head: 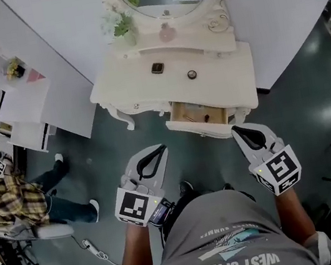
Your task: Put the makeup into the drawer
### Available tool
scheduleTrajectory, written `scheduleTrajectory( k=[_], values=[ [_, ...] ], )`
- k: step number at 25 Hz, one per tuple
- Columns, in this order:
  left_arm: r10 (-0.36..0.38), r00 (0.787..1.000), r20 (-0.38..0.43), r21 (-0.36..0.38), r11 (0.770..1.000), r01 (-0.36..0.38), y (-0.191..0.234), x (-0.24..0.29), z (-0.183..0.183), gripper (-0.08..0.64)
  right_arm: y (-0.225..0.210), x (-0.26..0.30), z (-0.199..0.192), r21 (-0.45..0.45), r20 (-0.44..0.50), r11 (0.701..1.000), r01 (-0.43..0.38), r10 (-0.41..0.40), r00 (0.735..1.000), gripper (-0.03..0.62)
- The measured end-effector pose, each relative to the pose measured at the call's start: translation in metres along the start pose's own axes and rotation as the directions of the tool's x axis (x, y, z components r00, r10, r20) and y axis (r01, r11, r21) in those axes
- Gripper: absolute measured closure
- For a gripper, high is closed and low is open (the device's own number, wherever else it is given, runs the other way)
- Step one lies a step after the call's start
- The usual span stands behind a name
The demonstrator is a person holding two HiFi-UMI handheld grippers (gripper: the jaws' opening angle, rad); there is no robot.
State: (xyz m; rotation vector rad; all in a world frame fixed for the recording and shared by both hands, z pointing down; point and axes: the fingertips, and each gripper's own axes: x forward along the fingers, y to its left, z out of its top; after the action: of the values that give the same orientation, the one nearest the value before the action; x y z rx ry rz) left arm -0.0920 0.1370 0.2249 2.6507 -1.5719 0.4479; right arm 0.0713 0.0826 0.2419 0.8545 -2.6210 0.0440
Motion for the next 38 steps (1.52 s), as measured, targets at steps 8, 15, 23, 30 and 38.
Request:
scheduleTrajectory(
  k=[8, 15, 23, 30, 38],
  values=[
    [-0.072, 0.997, 0.038, 0.008, 0.997, 0.072, 0.048, 0.003, 0.001, 0.557, 0.002, 0.038, 0.017, 0.022, -0.021, 0.997, 0.080, -0.079, 0.997, 0.591],
    [-0.048, 0.998, 0.030, -0.014, 0.999, 0.049, 0.084, -0.001, -0.027, 0.557, 0.015, 0.076, 0.028, -0.011, -0.051, 0.999, 0.037, -0.037, 0.998, 0.591],
    [0.043, 0.999, -0.015, -0.053, 0.998, -0.043, 0.119, 0.025, -0.040, 0.557, -0.019, 0.130, 0.035, -0.031, -0.047, 0.999, -0.042, 0.040, 0.998, 0.591],
    [0.127, 0.989, -0.071, -0.053, 0.990, -0.131, 0.158, 0.052, -0.045, 0.557, -0.051, 0.177, 0.044, -0.043, -0.063, 0.991, -0.130, 0.127, 0.990, 0.591],
    [0.176, 0.976, -0.132, -0.081, 0.979, -0.187, 0.195, 0.082, -0.064, 0.557, -0.073, 0.213, 0.033, -0.024, -0.105, 0.982, -0.187, 0.183, 0.977, 0.591]
  ],
)
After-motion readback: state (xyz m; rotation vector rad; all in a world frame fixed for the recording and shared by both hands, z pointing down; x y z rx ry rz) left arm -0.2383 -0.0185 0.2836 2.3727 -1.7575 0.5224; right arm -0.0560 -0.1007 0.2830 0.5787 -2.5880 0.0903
